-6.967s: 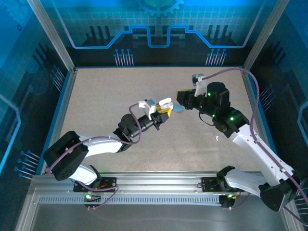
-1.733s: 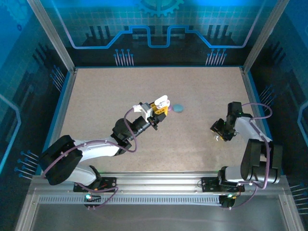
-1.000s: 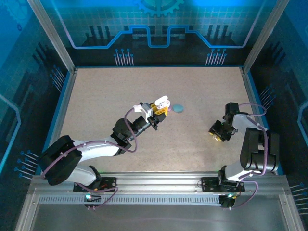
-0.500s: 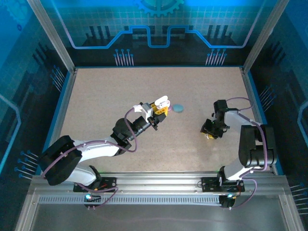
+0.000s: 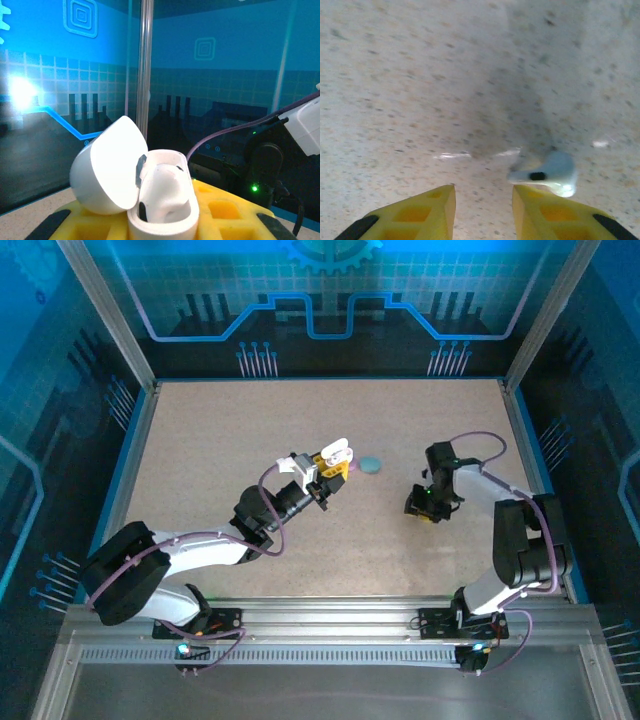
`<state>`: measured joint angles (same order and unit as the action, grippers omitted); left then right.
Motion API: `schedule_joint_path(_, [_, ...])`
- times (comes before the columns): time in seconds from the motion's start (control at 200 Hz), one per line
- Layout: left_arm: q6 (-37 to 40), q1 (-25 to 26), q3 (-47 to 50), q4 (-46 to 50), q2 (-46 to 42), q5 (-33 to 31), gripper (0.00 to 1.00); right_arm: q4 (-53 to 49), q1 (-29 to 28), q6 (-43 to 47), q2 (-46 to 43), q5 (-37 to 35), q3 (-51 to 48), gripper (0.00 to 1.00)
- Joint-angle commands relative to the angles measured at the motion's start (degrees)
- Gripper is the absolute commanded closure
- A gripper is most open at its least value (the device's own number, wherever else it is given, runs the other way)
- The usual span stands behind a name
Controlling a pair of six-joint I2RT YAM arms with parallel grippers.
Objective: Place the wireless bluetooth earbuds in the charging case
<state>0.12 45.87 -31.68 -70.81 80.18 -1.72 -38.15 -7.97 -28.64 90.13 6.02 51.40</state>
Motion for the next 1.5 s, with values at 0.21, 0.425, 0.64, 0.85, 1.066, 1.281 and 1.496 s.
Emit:
schedule_joint_path(0.21, [0.37, -0.05, 0.14, -1.27, -1.17, -0.92, 0.78, -2.11, 3.68, -3.51, -2.38, -6.03, 0.14, 0.61])
schedule_joint_path(0.425, [-0.07, -0.05, -0.04, -1.83, -0.56, -0.75, 0.78, -0.86, 5.58, -1.81, 1.04, -2.18, 0.40, 0.62])
schedule_joint_path(0.64, [0.09, -0.07, 0.11, -1.31, -1.07, -0.89, 0.78, -0.70, 5.58, -1.59, 4.58, -0.12, 0.81, 0.65])
schedule_joint_path(0.85, [0.04, -0.06, 0.04, -1.26, -0.99, -0.85, 0.78, 0.03, 3.43, 0.43, 3.83, 1.90, 1.48, 0.71])
schedule_joint_path(1.066, [-0.03, -0.05, 0.04, -1.20, -1.06, -0.81, 0.78, -1.11, -0.81, 2.53, 5.85, 1.09, 4.80, 0.65])
schedule_joint_path(1.281, [0.18, -0.06, 0.28, -0.85, -1.60, -0.98, 0.78, -1.78, -3.14, 3.22, 8.75, 2.49, 8.30, 0.61])
schedule_joint_path(1.496, [0.41, -0.08, 0.30, -0.36, -2.12, -1.01, 0.78, -3.59, -4.83, 2.33, 9.55, -0.77, 10.35, 0.59])
